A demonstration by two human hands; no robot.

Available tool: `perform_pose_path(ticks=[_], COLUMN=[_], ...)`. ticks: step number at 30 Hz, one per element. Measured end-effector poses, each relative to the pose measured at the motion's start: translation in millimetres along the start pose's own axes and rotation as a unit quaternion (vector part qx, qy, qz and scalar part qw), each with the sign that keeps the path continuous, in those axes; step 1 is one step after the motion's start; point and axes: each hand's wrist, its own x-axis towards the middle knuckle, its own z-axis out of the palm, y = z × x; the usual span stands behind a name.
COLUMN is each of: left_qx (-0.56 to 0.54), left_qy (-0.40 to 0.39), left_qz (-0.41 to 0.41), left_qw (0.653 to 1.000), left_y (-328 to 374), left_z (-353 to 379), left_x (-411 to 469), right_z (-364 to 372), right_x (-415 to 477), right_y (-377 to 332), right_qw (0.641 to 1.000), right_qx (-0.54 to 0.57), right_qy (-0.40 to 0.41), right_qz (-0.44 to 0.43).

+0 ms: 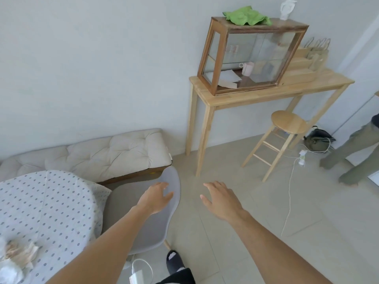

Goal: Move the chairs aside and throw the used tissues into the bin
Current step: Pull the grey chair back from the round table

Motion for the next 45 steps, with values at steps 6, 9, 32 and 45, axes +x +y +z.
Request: perform_pose_path(ticks=[6, 9, 32, 45], left_qx=[-0.016, -0.025, -0.171, -0.295], left_qy=[-0.018, -0.019, 0.127, 0.188], left_qz=[-0.043, -0.069, -0.401, -0.508], left_qw=[0.999, 0.997, 0.891, 0.787], left_y=[-10, -17, 2, 79], left_z=[-3, -6, 38, 131], left_x=[67, 80, 80, 113], right_z=[-1, 7, 65, 92], right_x=[98, 133, 349, 379], right_y=[-1, -9, -30, -12], right_qw=[0.999, 0.996, 0.827, 0.689], right_qx=[-0.015, -0.018, -0.16, -0.302], right_qy=[-0.038, -0.061, -0.284, -0.333], right_qz=[-0.035, -0.069, -0.459, -0.569])
